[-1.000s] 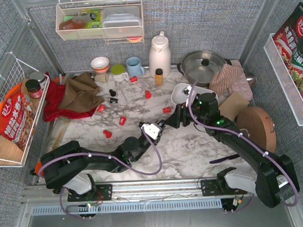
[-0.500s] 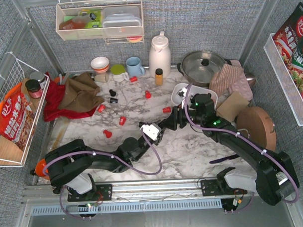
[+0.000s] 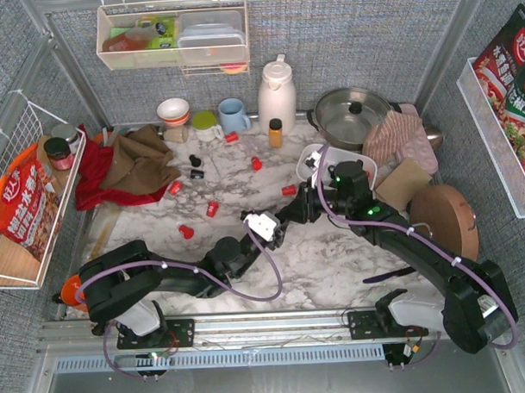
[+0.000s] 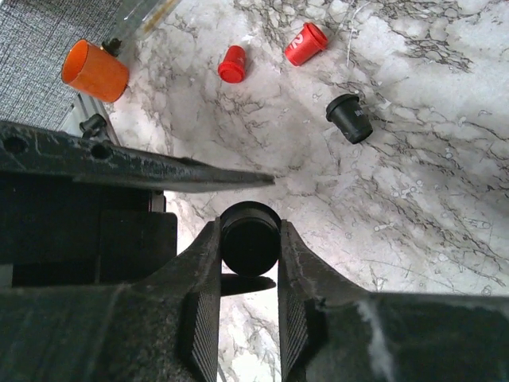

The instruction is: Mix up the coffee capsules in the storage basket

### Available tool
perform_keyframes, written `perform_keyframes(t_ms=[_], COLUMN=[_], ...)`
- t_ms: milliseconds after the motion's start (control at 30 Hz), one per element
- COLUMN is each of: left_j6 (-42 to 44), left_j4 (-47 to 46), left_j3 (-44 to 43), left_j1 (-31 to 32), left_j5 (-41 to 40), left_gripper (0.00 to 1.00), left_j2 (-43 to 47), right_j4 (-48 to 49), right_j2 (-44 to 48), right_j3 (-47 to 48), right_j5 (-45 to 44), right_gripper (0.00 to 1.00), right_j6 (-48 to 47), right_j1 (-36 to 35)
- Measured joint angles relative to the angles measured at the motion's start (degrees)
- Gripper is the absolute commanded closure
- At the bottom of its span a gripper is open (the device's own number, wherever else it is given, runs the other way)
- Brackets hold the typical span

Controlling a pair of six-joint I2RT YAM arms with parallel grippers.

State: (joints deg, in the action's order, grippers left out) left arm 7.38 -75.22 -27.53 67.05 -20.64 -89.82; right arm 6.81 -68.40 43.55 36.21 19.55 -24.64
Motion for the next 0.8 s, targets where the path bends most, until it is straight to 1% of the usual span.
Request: perform_keyframes(t_ms=[33, 100, 133, 167, 200, 267, 400, 467, 533, 633, 800], left_j6=[0.0, -0.1, -0.1, -0.1, -0.1, -0.2, -0.5, -1.1, -1.8, -3.3, -6.9], left_j4=[0.0, -0.1, -0.2, -0.2, -0.2, -0.6, -1.5, -1.8, -1.8, -0.6, 5.3], left_j3=[0.0, 0.0, 0.0, 0.0, 0.0, 0.3, 1.6, 2.7, 3.6, 4.0, 2.2], left_j1=[0.0, 0.0, 0.0, 0.0, 0.0, 0.0, 0.0, 0.0, 0.0, 0.0, 0.0], left_j5=[-0.3, -0.6, -1.0, -1.8, -2.0, -2.4, -3.4, -4.5, -6.4, -9.9, -16.1], left_gripper=[0.33, 0.21, 0.13, 0.04, 0.01, 0.01, 0.01, 0.01, 0.01, 0.01, 0.01], left_j2=[0.1, 0.2, 0.3, 0.4, 0.4, 0.7, 1.8, 2.5, 3.0, 3.1, 3.1], right_j4=[-0.3, -0.9, -1.2, -1.5, -1.9, -2.8, -5.1, -6.8, -8.3, -10.0, -9.3], right_j2=[0.0, 0.0, -0.1, -0.2, -0.2, -0.2, 0.0, 0.5, 1.0, 1.3, 0.0], right_j3=[0.0, 0.2, 0.3, 0.3, 0.5, 0.7, 1.7, 2.4, 3.0, 3.2, 3.2], right_j5=[0.0, -0.3, -0.5, -0.8, -1.1, -2.0, -6.2, -10.6, -16.2, -27.2, -44.2], right_gripper=[0.82, 0.86, 0.88, 0.9, 0.93, 1.0, 1.0, 1.0, 1.0, 1.0, 1.0], right_j6=[0.0, -0.3, -0.3, -0.4, -0.5, -0.7, -1.0, -1.4, -1.5, -1.5, -1.8], right_j1=[0.0, 0.0, 0.0, 0.0, 0.0, 0.0, 0.0, 0.0, 0.0, 0.3, 1.7])
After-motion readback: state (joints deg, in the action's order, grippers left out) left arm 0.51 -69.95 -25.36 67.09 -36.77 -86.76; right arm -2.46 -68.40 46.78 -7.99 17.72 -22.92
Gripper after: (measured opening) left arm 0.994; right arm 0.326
